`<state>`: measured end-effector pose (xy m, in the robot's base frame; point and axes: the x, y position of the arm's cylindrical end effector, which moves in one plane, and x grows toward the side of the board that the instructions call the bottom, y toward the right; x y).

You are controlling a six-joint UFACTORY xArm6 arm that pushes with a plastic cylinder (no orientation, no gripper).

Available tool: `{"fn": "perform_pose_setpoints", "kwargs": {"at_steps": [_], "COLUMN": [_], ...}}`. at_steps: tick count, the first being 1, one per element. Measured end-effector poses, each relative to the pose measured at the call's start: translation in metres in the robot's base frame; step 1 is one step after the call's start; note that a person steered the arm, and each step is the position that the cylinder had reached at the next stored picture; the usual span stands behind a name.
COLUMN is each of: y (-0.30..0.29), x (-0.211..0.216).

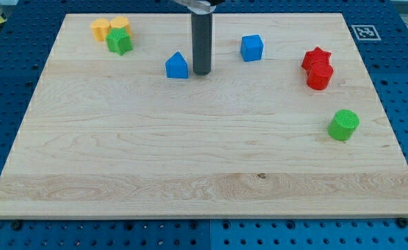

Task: Push the blue cube left a bit

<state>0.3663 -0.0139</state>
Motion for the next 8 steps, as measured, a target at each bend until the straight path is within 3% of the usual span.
{"fn": "perform_pose_setpoints", "kwargs": {"at_steps": [1,2,3,4,6,7,8], "y": [-0.006,-0.044,-0.094,-0.081,0.037,0.107,0.170], "x": [0.012,-0.019,-0.021,-0.030,-0.123,-0.150,-0.127]}}
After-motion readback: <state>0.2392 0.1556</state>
